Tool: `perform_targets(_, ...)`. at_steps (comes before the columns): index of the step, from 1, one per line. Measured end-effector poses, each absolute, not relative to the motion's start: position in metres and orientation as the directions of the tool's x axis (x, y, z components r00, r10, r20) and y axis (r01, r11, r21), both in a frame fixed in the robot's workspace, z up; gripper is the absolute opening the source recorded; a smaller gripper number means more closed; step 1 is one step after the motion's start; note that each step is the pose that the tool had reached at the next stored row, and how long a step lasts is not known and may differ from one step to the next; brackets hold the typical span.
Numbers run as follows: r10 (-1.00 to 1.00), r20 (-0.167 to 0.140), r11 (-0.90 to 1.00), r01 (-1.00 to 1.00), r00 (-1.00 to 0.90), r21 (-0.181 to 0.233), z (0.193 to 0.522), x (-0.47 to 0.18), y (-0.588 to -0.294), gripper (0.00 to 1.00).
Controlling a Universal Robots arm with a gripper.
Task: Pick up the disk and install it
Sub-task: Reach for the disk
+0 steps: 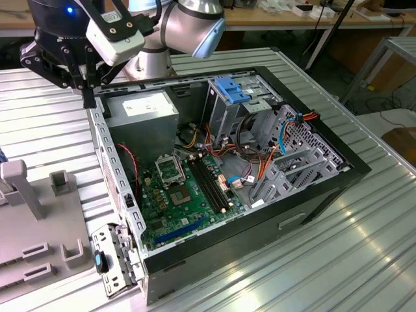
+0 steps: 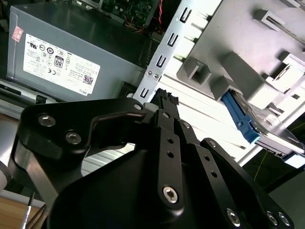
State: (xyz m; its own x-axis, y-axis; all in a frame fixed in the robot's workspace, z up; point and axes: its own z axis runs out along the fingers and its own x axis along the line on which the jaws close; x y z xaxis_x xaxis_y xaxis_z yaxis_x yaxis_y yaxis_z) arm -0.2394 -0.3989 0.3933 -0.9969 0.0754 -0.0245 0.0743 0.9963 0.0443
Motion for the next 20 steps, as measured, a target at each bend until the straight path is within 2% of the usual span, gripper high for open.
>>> perform_targets(20,0.075,-0.024,0.996,0.074,-0.997,0.044,0.393,-0.263,-0.399,0.11)
